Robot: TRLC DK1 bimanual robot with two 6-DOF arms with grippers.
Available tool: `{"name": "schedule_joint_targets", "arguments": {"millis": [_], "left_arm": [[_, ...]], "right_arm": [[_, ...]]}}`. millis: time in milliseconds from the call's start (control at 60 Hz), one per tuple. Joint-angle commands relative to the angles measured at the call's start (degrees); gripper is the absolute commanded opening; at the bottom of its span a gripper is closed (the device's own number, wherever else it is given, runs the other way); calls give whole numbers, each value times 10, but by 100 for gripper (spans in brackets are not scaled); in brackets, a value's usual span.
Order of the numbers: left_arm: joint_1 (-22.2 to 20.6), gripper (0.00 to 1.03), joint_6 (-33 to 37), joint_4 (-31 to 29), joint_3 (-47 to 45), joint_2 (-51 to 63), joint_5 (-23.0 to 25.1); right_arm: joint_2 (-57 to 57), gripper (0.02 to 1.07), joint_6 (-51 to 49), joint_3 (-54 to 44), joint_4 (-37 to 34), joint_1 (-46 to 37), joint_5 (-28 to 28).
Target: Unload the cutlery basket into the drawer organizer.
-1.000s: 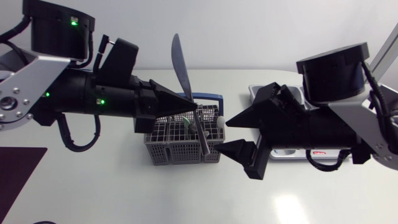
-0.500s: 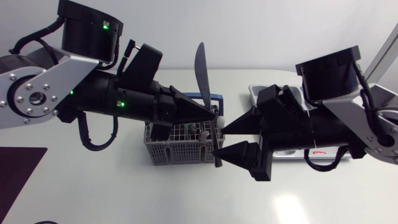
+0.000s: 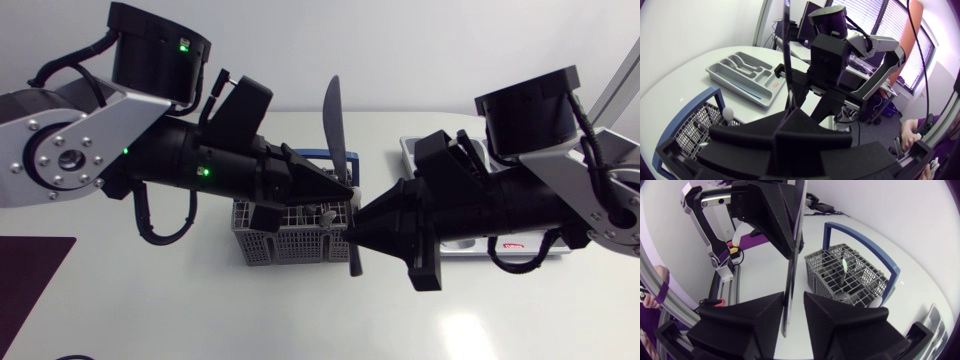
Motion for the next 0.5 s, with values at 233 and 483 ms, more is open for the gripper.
{"name": "schedule_joint_targets", "arguments": {"millis": [233,483], "left_arm": [[5,12,4,2,26,6,3],[6,72,0,6,42,7,-34]], "right_arm": [[-16,8,6,1,-26,2,-2],[-22,8,7,1,-46,0,7]]}}
